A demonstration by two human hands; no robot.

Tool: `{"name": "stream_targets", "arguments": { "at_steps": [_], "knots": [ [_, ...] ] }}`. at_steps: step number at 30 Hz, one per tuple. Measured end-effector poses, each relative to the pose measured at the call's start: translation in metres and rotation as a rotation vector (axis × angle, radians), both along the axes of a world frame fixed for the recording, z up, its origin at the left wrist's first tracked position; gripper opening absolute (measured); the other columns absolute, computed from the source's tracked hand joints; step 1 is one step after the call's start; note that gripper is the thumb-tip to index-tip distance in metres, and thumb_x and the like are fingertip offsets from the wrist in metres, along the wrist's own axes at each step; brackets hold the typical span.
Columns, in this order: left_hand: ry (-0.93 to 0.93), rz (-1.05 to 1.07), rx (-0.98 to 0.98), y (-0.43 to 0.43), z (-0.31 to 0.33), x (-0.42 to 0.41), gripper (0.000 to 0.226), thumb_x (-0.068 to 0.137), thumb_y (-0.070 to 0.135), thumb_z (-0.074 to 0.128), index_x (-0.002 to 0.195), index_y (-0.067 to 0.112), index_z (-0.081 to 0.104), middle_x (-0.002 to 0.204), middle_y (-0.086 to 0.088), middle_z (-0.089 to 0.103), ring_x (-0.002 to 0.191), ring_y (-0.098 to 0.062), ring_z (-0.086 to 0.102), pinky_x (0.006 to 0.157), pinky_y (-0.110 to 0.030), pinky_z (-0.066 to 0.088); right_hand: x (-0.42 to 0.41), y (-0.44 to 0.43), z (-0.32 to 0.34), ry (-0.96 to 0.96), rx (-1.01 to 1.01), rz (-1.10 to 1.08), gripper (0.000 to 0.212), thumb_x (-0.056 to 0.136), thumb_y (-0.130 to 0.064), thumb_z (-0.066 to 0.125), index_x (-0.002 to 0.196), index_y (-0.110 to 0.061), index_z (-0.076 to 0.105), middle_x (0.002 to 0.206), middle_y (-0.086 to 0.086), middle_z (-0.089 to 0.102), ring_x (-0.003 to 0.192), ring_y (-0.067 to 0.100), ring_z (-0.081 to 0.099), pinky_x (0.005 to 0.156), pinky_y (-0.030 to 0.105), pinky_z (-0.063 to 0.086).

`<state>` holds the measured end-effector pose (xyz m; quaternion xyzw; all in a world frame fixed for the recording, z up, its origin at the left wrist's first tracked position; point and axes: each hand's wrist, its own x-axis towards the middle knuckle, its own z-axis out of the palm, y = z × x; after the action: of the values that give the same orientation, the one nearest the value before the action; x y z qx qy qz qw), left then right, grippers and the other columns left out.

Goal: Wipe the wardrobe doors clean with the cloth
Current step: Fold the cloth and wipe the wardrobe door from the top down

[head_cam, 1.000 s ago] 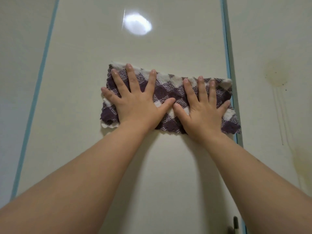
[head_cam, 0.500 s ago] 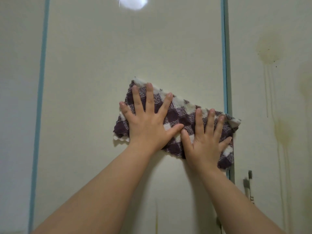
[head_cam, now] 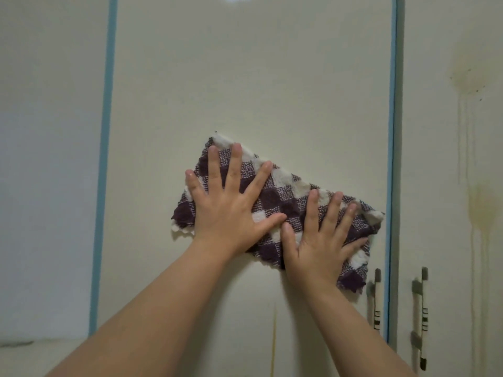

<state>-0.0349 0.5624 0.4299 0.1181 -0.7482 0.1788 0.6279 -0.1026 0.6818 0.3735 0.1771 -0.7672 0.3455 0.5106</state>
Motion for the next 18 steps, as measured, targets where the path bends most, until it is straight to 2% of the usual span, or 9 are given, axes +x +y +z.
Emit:
{"name": "stream_targets", "arguments": {
  "at_steps": [3, 9, 14, 16, 18],
  "knots": [
    [0.008, 0.026, 0.054, -0.031, 0.002, 0.020, 0.086, 0.068, 0.084, 0.022, 0.142, 0.042, 0.014, 0.155, -0.012, 0.006, 0.139, -0.043, 0.000, 0.099, -0.071, 0.002, 0.018, -0.027, 0.009, 0.071, 0.037, 0.008, 0.069, 0.085, -0.059, 0.019, 0.144, -0.027, 0.004, 0.153, 0.007, -0.005, 0.140, 0.034, -0.008, 0.099, 0.070, -0.010],
    [0.036, 0.048, 0.208, -0.077, 0.002, 0.056, 0.087, 0.066, 0.085, 0.018, 0.141, 0.044, 0.001, 0.155, -0.011, -0.005, 0.139, -0.039, -0.010, 0.101, -0.069, -0.002, 0.044, -0.070, 0.032, 0.186, 0.165, 0.004, 0.068, 0.084, -0.060, 0.022, 0.144, -0.030, 0.009, 0.152, 0.009, 0.002, 0.139, 0.040, -0.002, 0.096, 0.075, -0.003],
    [0.084, 0.028, 0.262, -0.075, -0.006, 0.057, 0.085, 0.068, 0.082, 0.025, 0.141, 0.041, 0.009, 0.154, -0.017, 0.003, 0.138, -0.045, -0.002, 0.101, -0.070, 0.002, 0.041, -0.073, 0.032, 0.267, 0.163, -0.031, 0.067, 0.084, -0.058, 0.032, 0.143, -0.027, 0.024, 0.151, 0.014, 0.024, 0.137, 0.043, 0.016, 0.096, 0.075, 0.004],
    [0.084, 0.030, 0.265, -0.073, -0.016, 0.056, 0.086, 0.069, 0.081, 0.026, 0.143, 0.039, 0.011, 0.154, -0.018, 0.004, 0.138, -0.046, -0.002, 0.100, -0.070, 0.001, 0.038, -0.071, 0.023, 0.288, 0.192, -0.039, 0.068, 0.084, -0.059, 0.033, 0.144, -0.027, 0.023, 0.151, 0.013, 0.023, 0.138, 0.041, 0.016, 0.097, 0.074, 0.004],
    [0.075, 0.036, 0.258, -0.072, -0.030, 0.055, 0.087, 0.070, 0.082, 0.026, 0.143, 0.038, 0.012, 0.153, -0.019, 0.005, 0.138, -0.046, -0.001, 0.100, -0.069, -0.001, 0.035, -0.069, 0.008, 0.285, 0.211, -0.041, 0.071, 0.085, -0.061, 0.031, 0.146, -0.028, 0.018, 0.154, 0.010, 0.014, 0.140, 0.037, 0.011, 0.099, 0.072, 0.001]
  ]
}}
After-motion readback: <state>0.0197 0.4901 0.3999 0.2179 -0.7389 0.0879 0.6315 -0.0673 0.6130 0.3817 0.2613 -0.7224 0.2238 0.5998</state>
